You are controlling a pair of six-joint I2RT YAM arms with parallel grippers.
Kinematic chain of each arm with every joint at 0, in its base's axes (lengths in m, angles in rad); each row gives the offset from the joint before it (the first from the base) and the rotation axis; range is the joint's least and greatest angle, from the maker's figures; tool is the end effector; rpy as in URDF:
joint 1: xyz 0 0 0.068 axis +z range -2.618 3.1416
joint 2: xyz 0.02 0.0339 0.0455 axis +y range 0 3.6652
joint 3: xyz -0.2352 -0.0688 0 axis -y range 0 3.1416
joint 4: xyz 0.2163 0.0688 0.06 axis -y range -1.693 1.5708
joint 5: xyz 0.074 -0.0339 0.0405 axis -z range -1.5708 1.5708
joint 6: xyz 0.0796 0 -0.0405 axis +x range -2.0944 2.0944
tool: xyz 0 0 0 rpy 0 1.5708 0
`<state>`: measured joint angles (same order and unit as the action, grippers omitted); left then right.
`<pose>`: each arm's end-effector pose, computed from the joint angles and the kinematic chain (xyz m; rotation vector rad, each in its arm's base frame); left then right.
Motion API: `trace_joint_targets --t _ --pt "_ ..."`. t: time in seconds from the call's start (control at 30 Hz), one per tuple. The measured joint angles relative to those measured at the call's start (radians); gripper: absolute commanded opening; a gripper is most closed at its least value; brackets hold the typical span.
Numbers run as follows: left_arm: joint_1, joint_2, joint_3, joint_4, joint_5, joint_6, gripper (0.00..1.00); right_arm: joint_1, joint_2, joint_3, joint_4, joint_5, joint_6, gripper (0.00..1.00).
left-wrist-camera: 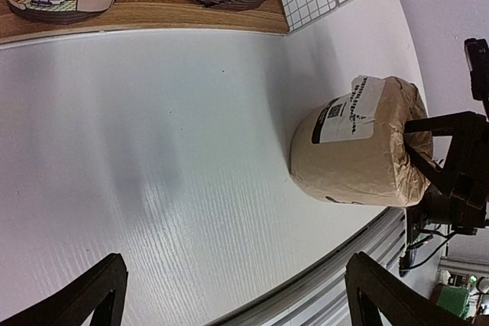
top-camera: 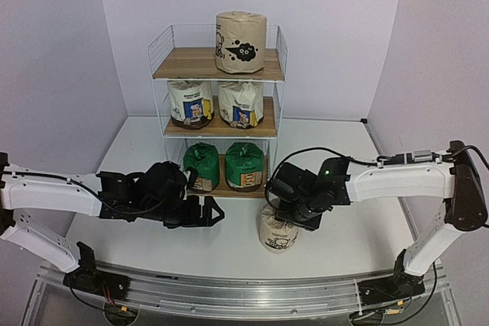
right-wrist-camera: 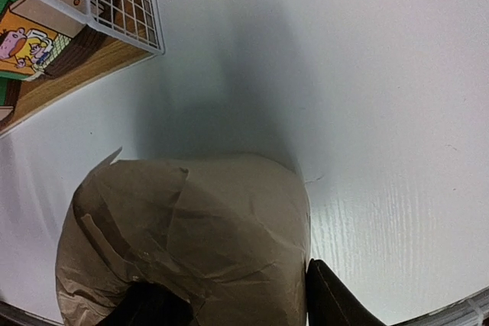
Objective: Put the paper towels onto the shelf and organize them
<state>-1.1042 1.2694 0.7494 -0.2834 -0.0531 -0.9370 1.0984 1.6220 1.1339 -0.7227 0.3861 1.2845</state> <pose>0.1272 -0.2430 0.1722 0.1870 2.5616 -0.8482 0.1647 0.2564 0.1617 0.3391 2.6219 0.2553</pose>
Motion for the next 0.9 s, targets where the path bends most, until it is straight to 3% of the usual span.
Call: trace_joint_targets --t 0.23,0.37,0.6,0.9 --pt "-0.001 -0.001 -0.021 0.040 -0.002 -0.095 0.99 0.041 0.023 0.000 0.089 0.033 0.063 0.68" --pt "-0.011 0.014 -0.010 0.077 0.000 -0.136 0.98 0.052 -0.031 -0.037 0.118 0.046 0.072 0.78" --pt "-0.071 0.244 0.149 0.146 0.031 -0.186 0.91 0.052 -0.296 -0.173 0.123 0.100 0.078 0.95" --pt "-0.143 0.461 0.386 0.095 0.014 -0.236 0.85 0.052 -0.472 -0.283 0.121 0.212 0.077 0.98"
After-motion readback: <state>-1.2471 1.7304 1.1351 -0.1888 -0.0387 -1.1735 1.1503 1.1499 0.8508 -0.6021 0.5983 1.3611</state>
